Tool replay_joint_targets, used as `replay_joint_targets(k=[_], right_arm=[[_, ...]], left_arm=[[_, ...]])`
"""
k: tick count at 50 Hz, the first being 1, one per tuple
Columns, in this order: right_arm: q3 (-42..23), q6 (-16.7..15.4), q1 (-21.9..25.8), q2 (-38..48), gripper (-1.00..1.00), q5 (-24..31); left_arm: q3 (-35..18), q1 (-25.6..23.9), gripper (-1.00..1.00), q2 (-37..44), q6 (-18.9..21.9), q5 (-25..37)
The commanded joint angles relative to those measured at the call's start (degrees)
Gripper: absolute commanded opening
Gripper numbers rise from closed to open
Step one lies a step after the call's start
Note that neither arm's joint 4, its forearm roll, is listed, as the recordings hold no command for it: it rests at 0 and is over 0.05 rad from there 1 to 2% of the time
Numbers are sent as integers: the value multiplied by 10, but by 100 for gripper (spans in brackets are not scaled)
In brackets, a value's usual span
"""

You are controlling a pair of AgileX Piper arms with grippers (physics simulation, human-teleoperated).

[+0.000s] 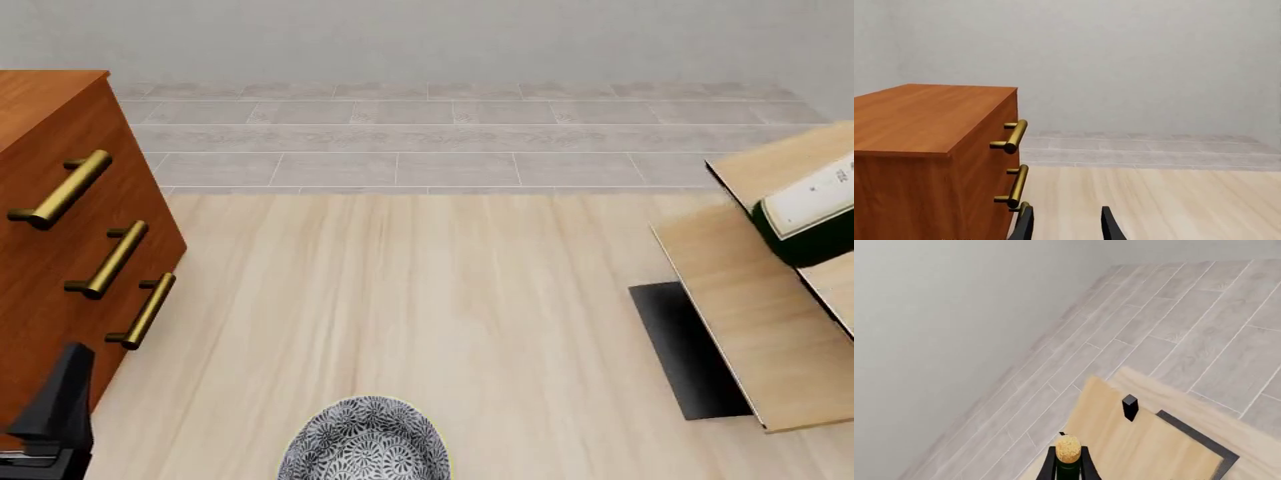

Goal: Put the wine bottle on the wine rack.

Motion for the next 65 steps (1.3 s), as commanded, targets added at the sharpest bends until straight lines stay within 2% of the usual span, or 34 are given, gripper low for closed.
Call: replay_joint_targets(k=[1,18,40,65], right_arm=[[12,7,-34,-10,-100,-6],[41,3,-69,-15,-100,-18],[78,1,-127,20,-100,-69],[115,-13,-152,65,-100,-123]], left_arm=[[0,-1,100,0,1,0],[2,-4,100,0,2,1],[1,-9,100,0,7,5],[7,-5,100,0,12,2]])
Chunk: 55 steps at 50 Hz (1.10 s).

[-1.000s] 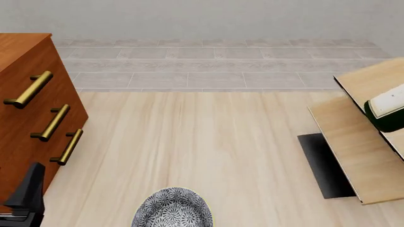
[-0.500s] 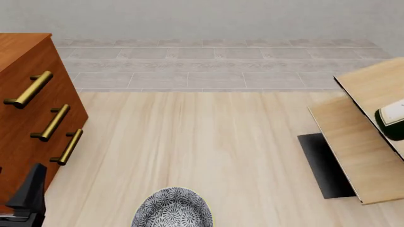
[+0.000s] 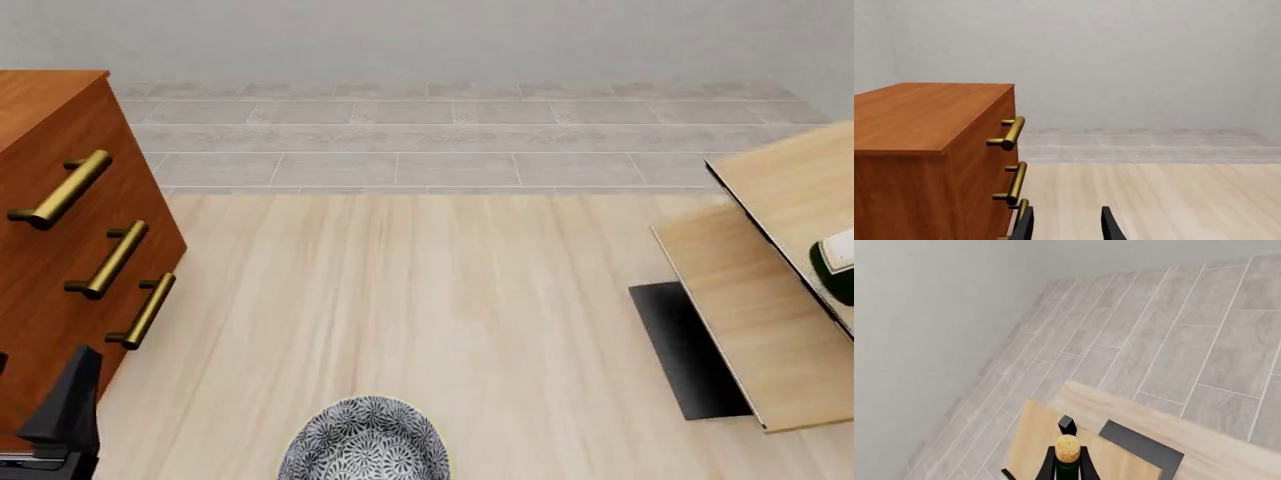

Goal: Put the wine bottle on the wine rack.

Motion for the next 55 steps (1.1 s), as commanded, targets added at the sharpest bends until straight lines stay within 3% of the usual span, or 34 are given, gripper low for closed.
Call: replay_joint_targets(k=[1,30,55], right_arm=[[21,-1,-11,21,-100,-28],[85,-24,-3,67,-100,-96],[93,-39,-28,147,-100,-154]], left_arm=[[0,2,100,0,2,2],[14,6,100,0,4,-7],[24,14,100,0,5,-13]])
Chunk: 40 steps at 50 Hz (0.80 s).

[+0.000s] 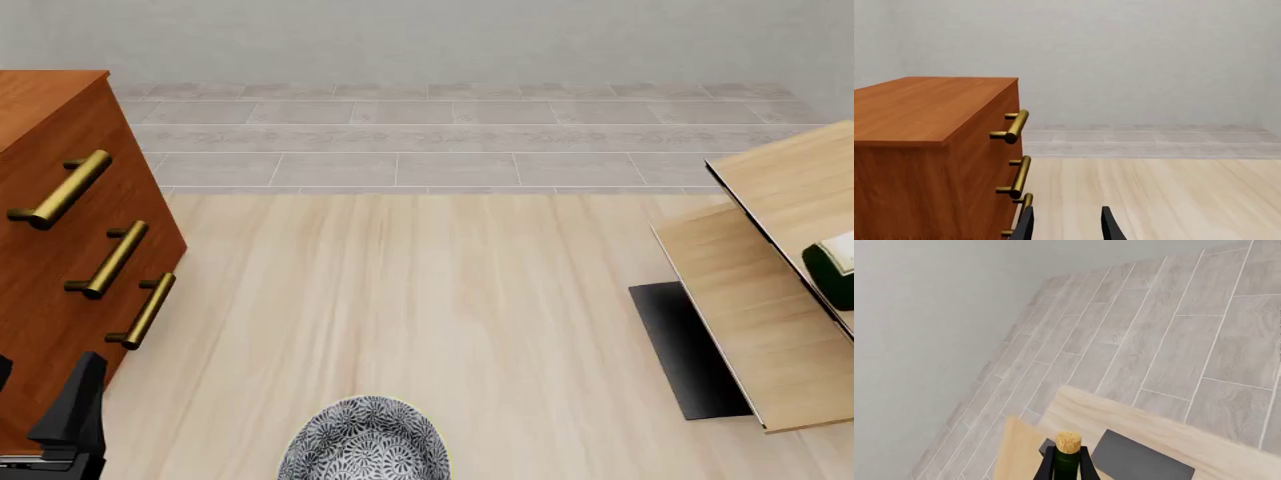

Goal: Put the wine bottle on the wine rack.

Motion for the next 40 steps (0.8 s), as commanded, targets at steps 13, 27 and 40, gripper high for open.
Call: replay_joint_targets(k=[13,27,40], right_arm=[[43,-1,5,63,-100,-25],[51,-6,1,98,-100,-52],[57,-8,5,106,-100,-62]], left_arm=[[4,7,100,0,1,-2],[0,12,100,0,2,3],[7,15,100,0,2,-3]])
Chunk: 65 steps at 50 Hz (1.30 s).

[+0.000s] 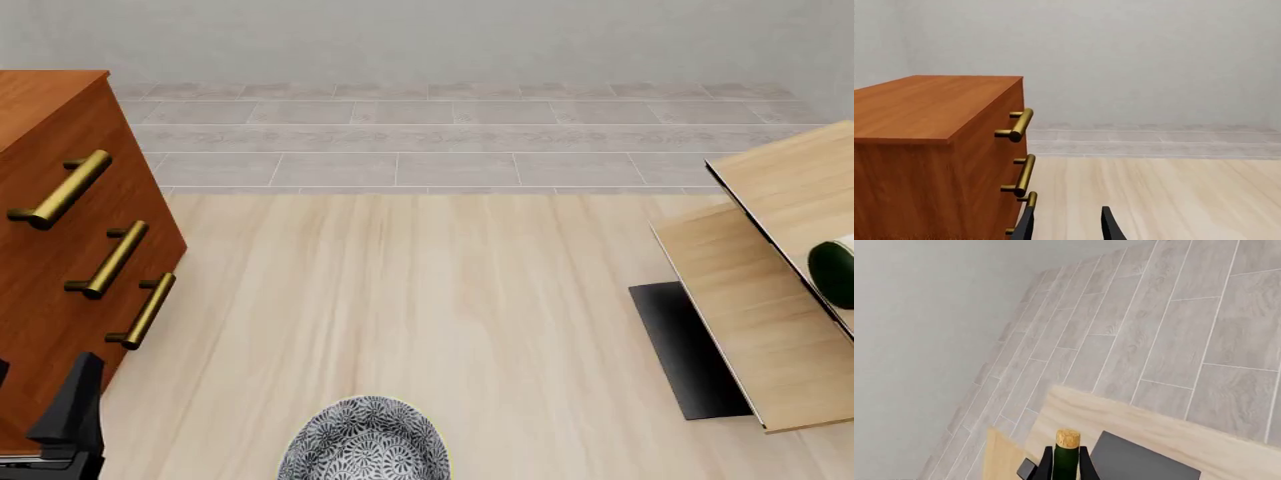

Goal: Put the wine bottle on the wine rack.

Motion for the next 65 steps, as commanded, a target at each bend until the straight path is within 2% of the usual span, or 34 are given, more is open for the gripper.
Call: replay_joint_targets(k=[1,25,26,45,65], right_arm=[[42,13,16,26,-100,5],[46,19,26,18,-100,3],[47,23,28,16,100,2],[42,20,38,3,100,14],[11,33,37,-40,100,57]], left_arm=[[5,4,100,0,0,-5],[8,6,100,0,-2,-7],[8,5,100,0,-2,-7],[5,7,100,0,-3,-5],[-9,2,100,0,-4,4]])
